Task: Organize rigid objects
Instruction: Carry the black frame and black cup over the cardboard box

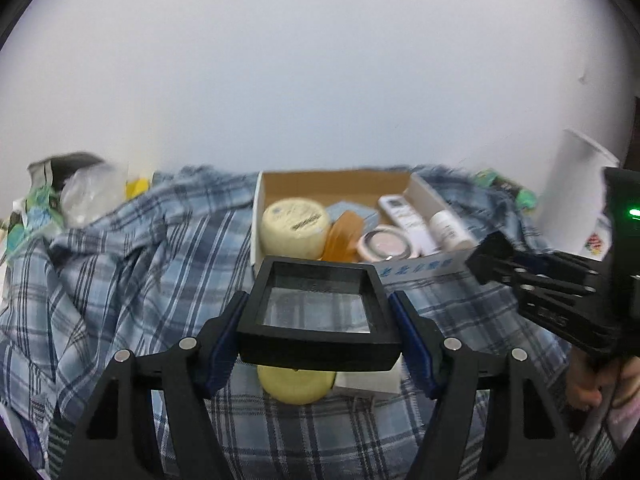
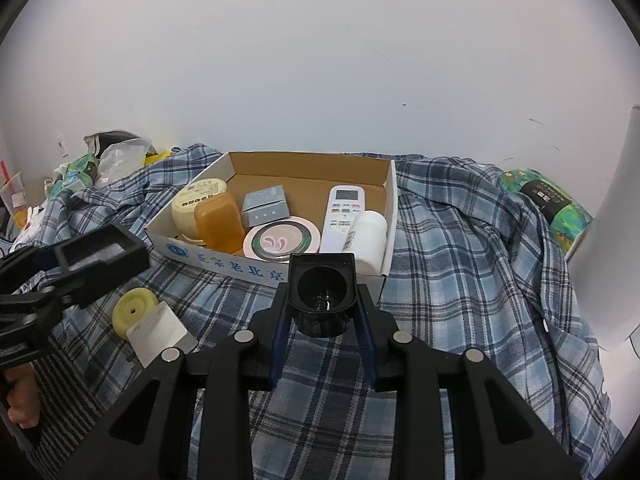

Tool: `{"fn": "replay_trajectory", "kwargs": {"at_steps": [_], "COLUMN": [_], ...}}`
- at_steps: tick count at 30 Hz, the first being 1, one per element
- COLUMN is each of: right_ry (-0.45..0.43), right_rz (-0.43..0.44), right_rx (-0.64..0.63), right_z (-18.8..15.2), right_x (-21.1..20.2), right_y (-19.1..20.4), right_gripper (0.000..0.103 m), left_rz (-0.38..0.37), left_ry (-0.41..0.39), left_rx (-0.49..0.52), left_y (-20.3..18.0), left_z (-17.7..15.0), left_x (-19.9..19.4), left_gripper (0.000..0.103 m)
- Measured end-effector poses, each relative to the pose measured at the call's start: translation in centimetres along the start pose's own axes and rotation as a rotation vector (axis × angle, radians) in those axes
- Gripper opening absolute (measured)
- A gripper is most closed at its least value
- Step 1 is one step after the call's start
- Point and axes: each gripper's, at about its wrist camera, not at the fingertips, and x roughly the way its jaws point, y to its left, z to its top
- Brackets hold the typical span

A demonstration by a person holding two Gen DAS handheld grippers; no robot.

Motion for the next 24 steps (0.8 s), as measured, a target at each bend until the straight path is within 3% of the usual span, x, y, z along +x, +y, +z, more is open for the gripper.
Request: {"fn": "replay_trajectory", "kwargs": {"at_steps": [7,11,18,24], "right_ry": [-0.028,-0.041,-0.052,-0.089], "right_rz": [0.010,0.011,0.002,-0.014], "right_rx": [-0.003,-0.015,-0.001,0.042], "right_z": [0.0,0.0,0.5,2.1], "right_x": [-0.5,-0.8,-1.3,-2.8], "right_y": [0.1,0.4,0.3,-0.9], "right_gripper": [0.029,0.029,0.029,0.029], "left_rz": [-0.004,0.021,-0.011,-0.114], "left_ry": [-0.140,-0.158,-0.145,-0.142], "left_rx": [0.049,0.072,0.086,0.125], "left_y": [-1.0,-1.5,-1.9,-3.0], "left_z": [-0.3,-0.3,0.9,3.7], "left_x": [-2.6,-3.0,-2.3,0.0], "left_gripper": [0.072,0.072,0.072,0.072]}}
